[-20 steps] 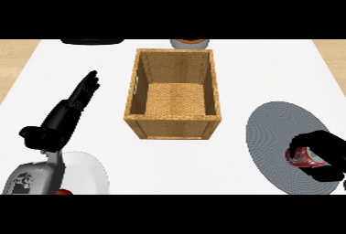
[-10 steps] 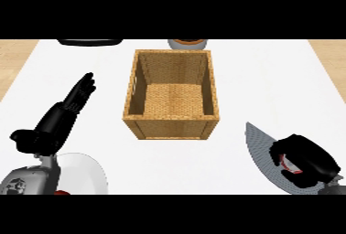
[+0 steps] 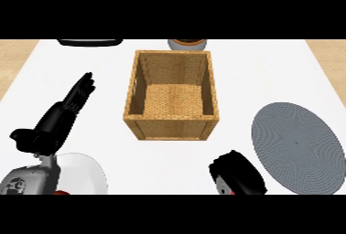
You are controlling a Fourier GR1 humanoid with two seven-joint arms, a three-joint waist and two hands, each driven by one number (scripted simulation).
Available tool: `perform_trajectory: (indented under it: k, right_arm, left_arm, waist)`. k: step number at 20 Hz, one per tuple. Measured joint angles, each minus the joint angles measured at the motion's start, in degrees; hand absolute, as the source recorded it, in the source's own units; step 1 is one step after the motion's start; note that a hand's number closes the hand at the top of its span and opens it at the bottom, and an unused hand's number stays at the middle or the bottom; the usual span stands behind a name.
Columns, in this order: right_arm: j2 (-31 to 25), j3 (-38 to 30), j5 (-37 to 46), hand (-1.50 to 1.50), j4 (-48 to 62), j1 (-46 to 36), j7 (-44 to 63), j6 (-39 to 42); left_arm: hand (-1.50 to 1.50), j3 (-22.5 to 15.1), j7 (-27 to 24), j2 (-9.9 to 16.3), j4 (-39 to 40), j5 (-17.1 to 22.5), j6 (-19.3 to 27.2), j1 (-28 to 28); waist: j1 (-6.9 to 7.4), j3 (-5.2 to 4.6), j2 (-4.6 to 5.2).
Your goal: Pick the can from the placemat and place it in the basket
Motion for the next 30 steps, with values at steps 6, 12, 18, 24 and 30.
perform_trajectory:
  k: [6,12,18,24,30]
  right_arm:
    - [3.8,16.7,-11.3,1.50,-8.3,6.8,11.2,-8.4]
    - [3.6,30.4,-16.9,1.50,-15.6,9.2,21.2,-21.4]
    - [1.3,32.8,-18.2,1.50,-15.5,6.3,28.7,-29.8]
    - [-1.1,33.8,-11.7,1.50,-15.6,2.8,37.0,-33.6]
    - [-3.5,35.2,-6.2,1.50,-15.7,-0.9,44.9,-36.9]
  left_arm:
    - [0.00,0.3,-0.4,0.0,0.4,0.1,0.1,0.3]
    - [0.00,0.9,-0.9,0.6,1.1,0.3,-0.3,0.6]
    - [0.00,1.0,-1.1,0.5,0.9,0.0,0.0,1.1]
    - [0.00,1.3,-1.0,0.8,0.7,0.2,-0.2,0.9]
    - [0.00,1.3,-0.9,0.9,0.8,0.6,-0.6,0.4]
  waist:
    - [-0.30,1.15,0.34]
    - [-1.02,1.13,0.27]
    - [-1.23,0.95,0.14]
    - [-1.25,0.82,0.13]
    - [-0.45,0.85,0.45]
